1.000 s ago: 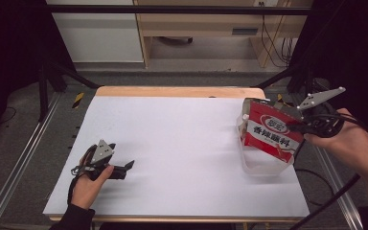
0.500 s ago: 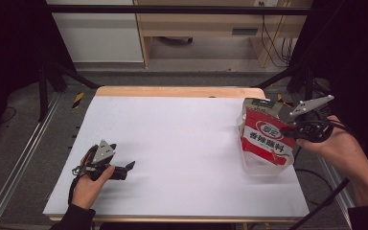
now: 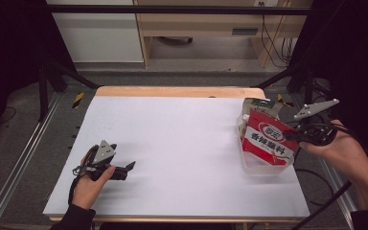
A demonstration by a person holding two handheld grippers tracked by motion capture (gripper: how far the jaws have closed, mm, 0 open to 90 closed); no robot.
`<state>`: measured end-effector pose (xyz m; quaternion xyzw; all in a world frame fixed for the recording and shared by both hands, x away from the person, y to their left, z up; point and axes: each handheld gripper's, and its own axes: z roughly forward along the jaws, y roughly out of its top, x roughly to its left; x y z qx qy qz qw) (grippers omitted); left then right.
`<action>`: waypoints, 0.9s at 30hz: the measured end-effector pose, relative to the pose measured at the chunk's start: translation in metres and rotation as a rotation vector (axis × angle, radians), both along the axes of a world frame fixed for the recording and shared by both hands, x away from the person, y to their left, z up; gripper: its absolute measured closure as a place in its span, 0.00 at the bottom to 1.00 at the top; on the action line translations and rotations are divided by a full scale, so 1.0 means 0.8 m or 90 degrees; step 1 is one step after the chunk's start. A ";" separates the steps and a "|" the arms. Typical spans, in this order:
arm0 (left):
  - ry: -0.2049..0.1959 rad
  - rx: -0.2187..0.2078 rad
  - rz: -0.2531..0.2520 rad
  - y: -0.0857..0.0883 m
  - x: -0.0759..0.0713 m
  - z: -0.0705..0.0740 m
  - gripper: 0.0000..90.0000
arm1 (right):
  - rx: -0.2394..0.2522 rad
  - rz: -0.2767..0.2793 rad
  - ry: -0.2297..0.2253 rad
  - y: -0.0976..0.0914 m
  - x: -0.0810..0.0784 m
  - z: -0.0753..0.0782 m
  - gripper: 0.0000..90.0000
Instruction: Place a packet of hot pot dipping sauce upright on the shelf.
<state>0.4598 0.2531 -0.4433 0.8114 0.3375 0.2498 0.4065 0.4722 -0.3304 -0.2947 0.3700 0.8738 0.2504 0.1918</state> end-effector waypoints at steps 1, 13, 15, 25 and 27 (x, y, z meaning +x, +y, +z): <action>0.001 0.001 -0.001 0.000 0.000 0.000 0.06 | -0.001 -0.002 0.001 -0.002 -0.001 -0.001 0.99; 0.002 0.000 0.000 0.000 0.000 0.000 0.06 | -0.003 -0.002 -0.024 -0.005 -0.009 -0.002 0.81; 0.002 0.001 0.000 0.000 0.000 0.000 0.06 | 0.000 -0.008 -0.052 0.000 -0.012 0.006 0.66; 0.000 0.002 0.002 0.000 -0.001 0.000 0.06 | 0.040 -0.003 -0.213 0.067 -0.040 0.051 0.26; 0.001 0.003 0.002 0.001 -0.001 0.000 0.06 | 0.061 0.002 -0.226 0.088 -0.046 0.053 0.24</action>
